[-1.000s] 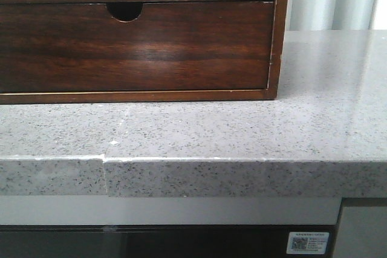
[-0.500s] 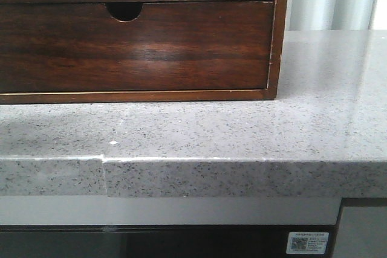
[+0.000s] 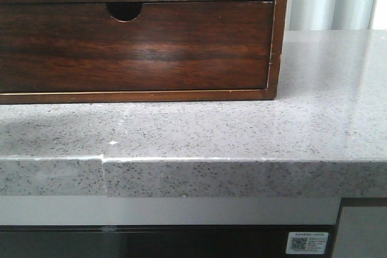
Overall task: Put scissors in drawer with both arms
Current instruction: 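Hook the left gripper around the white drawer handle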
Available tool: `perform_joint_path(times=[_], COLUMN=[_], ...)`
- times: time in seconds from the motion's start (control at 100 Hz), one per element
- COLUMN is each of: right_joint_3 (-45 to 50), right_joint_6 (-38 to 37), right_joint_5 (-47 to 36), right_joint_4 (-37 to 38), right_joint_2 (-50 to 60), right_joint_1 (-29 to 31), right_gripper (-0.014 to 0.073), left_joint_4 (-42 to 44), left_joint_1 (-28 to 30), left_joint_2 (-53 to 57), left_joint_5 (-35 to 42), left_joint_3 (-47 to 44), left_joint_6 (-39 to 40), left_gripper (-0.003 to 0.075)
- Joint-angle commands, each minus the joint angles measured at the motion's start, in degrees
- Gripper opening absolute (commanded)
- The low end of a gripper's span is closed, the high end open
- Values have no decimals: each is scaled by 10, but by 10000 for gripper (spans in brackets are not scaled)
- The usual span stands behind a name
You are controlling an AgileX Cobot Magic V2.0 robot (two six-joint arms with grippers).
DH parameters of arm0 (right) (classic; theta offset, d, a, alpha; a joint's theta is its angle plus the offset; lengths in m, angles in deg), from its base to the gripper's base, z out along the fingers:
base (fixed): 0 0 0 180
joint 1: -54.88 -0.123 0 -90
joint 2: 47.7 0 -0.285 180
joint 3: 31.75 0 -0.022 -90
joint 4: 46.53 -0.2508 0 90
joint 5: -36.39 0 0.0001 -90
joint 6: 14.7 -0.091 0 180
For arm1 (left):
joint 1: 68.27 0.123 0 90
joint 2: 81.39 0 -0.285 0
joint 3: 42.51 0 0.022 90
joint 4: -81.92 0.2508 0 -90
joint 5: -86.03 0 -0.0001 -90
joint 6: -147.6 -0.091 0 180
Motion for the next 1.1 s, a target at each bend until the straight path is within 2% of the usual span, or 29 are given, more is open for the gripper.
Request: perform_joint_path(times=[0.0,0.21,0.32,0.46,0.76,1.09], right_joint_3=[-23,-23,-23,-23,-23,-23], right_joint_6=[1,1,1,1,1,1], right_joint_5=[-33,-27,-27,-27,-27,-27], right_joint_4=[2,2,2,2,2,2], right_joint_2=[-2,-2,-2,-2,-2,-2], right_joint_1=[5,5,5,5,5,5], right_gripper=[556,556,556,556,556,556], left_joint_4=[-4,-26,-110,-234,-363,-397], left_joint_1=[32,159,224,275,258,242], left_joint_2=[23,41,25,1,-81,-157], left_joint_5=[-25,-191,-298,-377,-407,-418], left_joint_3=[20,20,20,20,20,46], left_joint_6=[-1,-43,-135,-249,-359,-404], left_gripper=[543,543,543,543,543,543])
